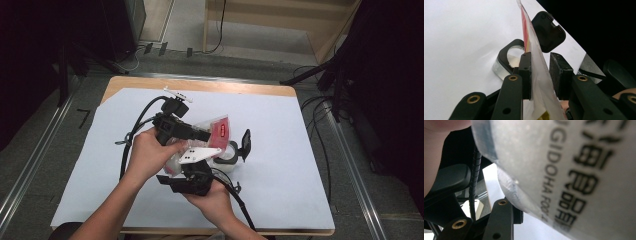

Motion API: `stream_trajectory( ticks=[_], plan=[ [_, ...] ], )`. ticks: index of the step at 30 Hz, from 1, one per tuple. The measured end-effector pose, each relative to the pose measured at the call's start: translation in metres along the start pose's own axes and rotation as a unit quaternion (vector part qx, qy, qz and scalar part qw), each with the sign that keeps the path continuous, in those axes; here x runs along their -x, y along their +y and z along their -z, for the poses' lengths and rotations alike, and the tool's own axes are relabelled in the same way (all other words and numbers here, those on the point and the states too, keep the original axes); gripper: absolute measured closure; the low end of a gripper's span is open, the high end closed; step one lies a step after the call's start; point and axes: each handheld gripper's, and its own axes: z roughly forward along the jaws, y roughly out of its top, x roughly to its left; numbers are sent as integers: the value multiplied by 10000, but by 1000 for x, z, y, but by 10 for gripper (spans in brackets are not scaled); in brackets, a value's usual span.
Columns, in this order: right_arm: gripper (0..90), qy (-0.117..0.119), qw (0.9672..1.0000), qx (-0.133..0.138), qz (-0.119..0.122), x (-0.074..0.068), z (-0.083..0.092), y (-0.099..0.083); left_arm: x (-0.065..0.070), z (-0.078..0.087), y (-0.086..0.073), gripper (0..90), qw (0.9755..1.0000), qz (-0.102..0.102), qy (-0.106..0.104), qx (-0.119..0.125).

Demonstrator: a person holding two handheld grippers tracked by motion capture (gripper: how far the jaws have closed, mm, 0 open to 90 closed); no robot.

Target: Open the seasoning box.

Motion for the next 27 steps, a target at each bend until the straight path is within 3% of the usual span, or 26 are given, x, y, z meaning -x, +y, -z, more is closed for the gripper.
stream_trajectory(
  ticks=[18,22,24,27],
  plan=[
    [636,-47,10000,-18,66,-1,0,-1,1,0,0,735,10000,-17,-2,-14],
    [587,-29,9999,-18,117,-3,-1,-1,1,0,0,738,10000,-42,-17,-12],
    [636,-89,9998,-34,156,-3,-1,-1,2,0,0,738,10000,-35,-5,-18],
    [637,-101,9998,-39,169,-2,0,-1,2,0,0,737,10000,-51,3,-20]
  ],
)
